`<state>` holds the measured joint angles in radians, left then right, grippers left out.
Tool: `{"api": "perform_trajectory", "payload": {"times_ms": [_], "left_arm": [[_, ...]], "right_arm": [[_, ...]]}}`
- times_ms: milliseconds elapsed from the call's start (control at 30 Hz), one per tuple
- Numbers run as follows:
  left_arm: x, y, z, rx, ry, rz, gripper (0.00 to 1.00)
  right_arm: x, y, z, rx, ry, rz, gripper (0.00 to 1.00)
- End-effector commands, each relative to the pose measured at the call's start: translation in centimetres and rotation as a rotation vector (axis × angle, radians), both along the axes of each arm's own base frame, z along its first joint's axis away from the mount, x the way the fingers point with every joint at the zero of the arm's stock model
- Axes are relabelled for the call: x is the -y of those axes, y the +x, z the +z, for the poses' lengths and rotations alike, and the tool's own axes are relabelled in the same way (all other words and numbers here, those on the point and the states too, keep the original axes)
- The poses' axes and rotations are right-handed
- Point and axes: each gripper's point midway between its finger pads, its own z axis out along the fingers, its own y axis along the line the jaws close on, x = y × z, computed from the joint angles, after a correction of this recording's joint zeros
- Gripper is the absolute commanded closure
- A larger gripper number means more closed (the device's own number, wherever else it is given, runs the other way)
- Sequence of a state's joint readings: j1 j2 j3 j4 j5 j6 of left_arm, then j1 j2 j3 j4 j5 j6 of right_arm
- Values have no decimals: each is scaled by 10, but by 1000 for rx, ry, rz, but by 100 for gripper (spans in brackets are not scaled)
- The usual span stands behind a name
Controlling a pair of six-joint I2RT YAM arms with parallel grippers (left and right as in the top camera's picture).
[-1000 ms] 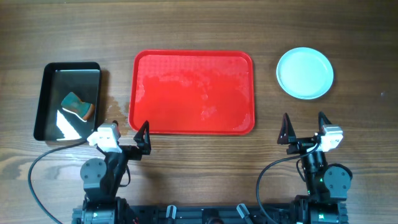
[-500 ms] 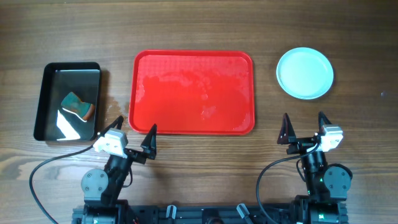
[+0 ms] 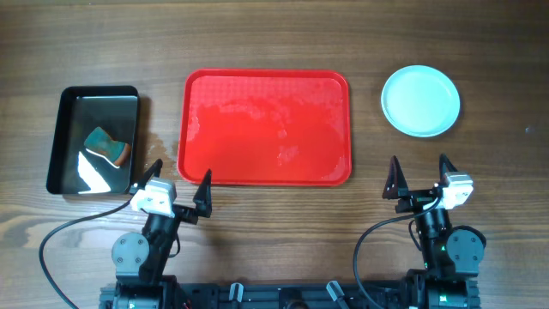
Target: Clean dirty plates on tray and stack at the side
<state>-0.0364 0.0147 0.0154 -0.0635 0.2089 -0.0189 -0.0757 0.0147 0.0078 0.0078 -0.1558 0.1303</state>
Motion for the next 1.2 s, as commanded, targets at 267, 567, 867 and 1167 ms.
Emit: {"api": "perform_trajectory", "payload": {"times_ms": [267, 567, 867, 1167], "left_arm": [[-31, 4, -6, -3, 76, 174, 0], [-35, 5, -6, 1, 106, 191, 0], [-35, 5, -6, 1, 105, 190, 0], [-35, 5, -6, 0, 101, 190, 0]], "right_arm": [[2, 0, 2, 10, 9, -10, 0], [2, 0, 2, 10, 9, -10, 0], [2, 0, 2, 10, 9, -10, 0], [2, 0, 2, 10, 9, -10, 0]]}}
